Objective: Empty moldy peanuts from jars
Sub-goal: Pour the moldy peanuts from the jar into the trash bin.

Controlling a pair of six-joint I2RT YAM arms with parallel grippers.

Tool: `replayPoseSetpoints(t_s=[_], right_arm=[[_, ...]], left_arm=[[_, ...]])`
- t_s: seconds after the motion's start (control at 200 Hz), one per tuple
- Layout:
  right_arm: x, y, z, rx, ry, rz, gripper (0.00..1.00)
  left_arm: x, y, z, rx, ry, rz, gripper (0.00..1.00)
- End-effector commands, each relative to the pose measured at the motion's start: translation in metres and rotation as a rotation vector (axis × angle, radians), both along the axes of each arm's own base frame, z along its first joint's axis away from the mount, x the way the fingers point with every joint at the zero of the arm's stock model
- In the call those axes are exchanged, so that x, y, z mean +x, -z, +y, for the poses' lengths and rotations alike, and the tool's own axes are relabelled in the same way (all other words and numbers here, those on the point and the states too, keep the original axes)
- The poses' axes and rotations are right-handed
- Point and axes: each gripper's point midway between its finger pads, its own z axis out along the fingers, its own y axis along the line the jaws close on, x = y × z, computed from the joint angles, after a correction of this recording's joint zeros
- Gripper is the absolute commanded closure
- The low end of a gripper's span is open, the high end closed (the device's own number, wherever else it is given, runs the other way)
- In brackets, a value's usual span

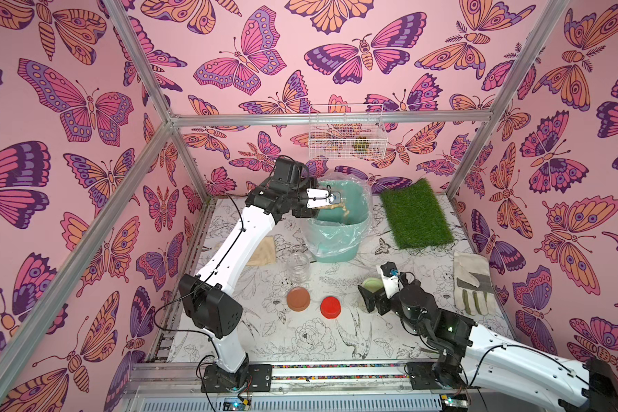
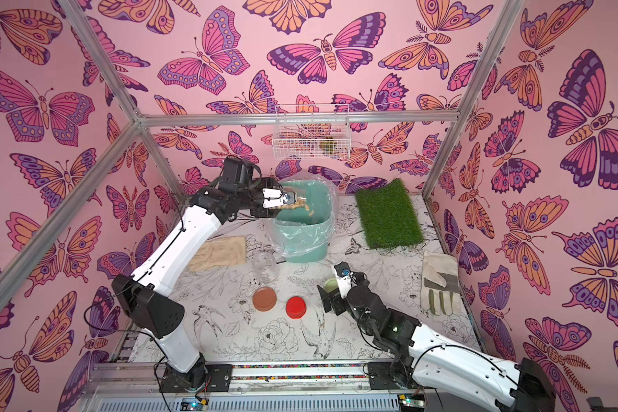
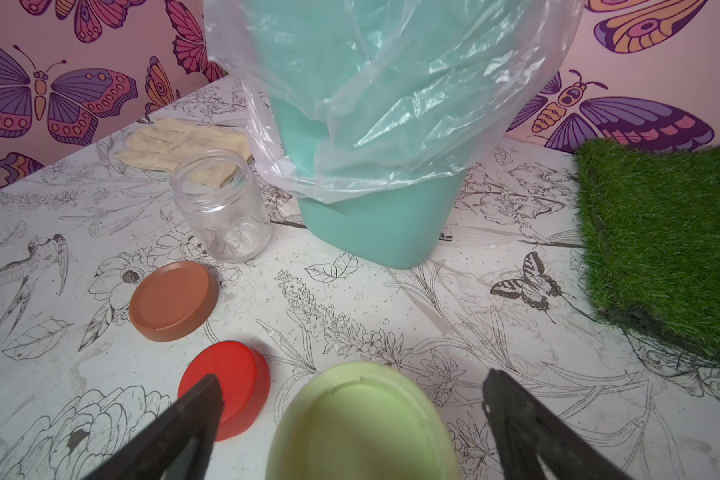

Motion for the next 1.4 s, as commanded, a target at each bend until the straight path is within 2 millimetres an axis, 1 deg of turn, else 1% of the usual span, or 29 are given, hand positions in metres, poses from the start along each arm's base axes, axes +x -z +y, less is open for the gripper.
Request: replayPoseSetpoints(t_s=[0.0,0.1,0.22,0.421,0.621,0.926,1.157,1.227,1.302,1.357,1.397], right_arm=[[0.003,-0.005,-0.001,0.008,0.000,-0.022,0.01],[0.003,-0.003,0.000,0.001,-0.006,-0.021,0.01],[0.005,-0.002,0.000,-0.013,-0.010,-0.020,0.01],[0.006,0.001,0.000,0.015,0.000,-0.013,0.01],[0.007,0.006,0.000,0.016,0.004,-0.006,0.01],[0.009,0.008,0.001,0.018,0.003,-0.009,0.01],[0.009,0.010,-0.003,0.030,0.014,-0.011,0.01],[0.009,0.010,-0.004,0.030,0.018,-0.014,0.01],[0.010,0.010,-0.005,0.031,0.018,-0.013,0.01],[0.010,0.010,-0.006,0.032,0.021,-0.013,0.01],[0.010,0.011,-0.006,0.034,0.021,-0.014,0.01]], left_arm=[[0.006,-0.009,0.002,0.078,0.002,-0.068,1.00],[0.012,-0.004,0.002,0.165,0.000,-0.109,1.00],[0.015,0.002,0.001,0.249,0.015,-0.142,1.00],[0.011,-0.005,-0.010,0.283,0.062,-0.157,1.00],[0.010,-0.002,-0.015,0.378,0.112,-0.186,1.00],[0.013,0.009,-0.009,0.593,0.136,-0.249,1.00],[0.016,0.015,-0.007,0.691,0.152,-0.278,1.00],[0.020,0.012,-0.010,0.680,0.144,-0.299,1.00],[0.030,-0.003,-0.018,0.586,0.082,-0.338,1.00],[0.027,-0.014,-0.030,0.469,0.087,-0.330,1.00],[0.022,-0.011,-0.038,0.416,0.113,-0.306,1.00]])
